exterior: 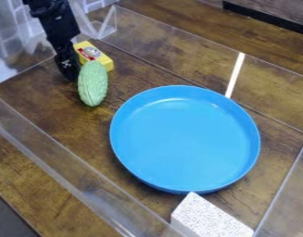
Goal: Put the green object in the blue tray
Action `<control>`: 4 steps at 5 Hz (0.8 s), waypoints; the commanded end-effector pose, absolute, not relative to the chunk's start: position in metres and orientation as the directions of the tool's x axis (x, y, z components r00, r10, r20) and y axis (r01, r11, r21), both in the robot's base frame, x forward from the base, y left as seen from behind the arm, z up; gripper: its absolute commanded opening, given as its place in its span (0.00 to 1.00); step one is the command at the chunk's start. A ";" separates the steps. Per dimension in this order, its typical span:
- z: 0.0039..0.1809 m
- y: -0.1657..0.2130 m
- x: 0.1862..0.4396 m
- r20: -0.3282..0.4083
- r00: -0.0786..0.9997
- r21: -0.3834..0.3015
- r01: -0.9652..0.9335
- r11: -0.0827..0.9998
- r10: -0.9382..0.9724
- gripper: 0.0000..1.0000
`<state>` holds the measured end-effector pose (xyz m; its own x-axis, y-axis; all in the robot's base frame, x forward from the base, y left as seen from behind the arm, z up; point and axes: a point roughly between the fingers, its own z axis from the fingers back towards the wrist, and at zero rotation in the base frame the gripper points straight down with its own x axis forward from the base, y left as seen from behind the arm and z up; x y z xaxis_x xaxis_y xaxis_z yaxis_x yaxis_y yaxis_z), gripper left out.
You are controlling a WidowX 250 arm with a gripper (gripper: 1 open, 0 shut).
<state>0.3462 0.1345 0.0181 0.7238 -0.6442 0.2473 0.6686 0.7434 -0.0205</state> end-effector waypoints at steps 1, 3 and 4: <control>0.026 0.138 0.343 0.261 0.740 -0.017 0.646 0.764 -0.620 1.00; 0.029 0.143 0.346 0.269 0.755 -0.021 0.625 0.780 -0.598 0.00; 0.033 0.146 0.346 0.266 0.756 -0.024 0.625 0.780 -0.598 0.00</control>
